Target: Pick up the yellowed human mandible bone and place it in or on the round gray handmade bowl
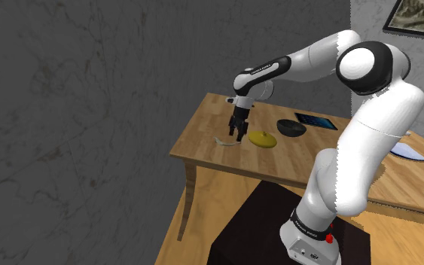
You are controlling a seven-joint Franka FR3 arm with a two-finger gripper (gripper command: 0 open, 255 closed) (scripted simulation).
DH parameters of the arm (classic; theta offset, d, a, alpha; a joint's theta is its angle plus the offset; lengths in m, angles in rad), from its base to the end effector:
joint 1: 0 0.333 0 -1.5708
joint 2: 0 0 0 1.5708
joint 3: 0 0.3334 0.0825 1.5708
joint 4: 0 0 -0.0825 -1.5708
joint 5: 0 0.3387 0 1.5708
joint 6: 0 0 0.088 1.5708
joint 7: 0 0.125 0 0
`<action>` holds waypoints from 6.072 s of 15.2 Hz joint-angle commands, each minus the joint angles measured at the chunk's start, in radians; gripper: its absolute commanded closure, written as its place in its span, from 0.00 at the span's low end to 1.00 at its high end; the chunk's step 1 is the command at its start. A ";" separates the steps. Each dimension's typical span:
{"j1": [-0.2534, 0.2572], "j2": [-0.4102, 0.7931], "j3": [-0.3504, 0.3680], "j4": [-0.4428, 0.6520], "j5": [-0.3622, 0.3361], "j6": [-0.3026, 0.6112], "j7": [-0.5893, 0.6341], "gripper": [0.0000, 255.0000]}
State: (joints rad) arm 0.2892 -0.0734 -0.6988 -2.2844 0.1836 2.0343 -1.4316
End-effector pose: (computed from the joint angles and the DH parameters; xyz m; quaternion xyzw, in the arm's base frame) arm 0.4128 -0.1671 0.3908 -0.8851 -0.4438 -0.0213 0.1388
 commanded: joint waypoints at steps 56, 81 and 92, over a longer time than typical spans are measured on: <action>-0.016 -0.204 0.120 -0.213 -0.213 0.352 0.196 1.00; -0.109 -0.386 0.092 -0.071 -0.315 0.043 0.139 1.00; -0.191 -0.395 -0.117 0.005 -0.370 -0.027 -0.126 1.00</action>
State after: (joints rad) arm 0.1002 -0.4758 -0.7927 -2.2921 -0.1854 2.0112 -1.5293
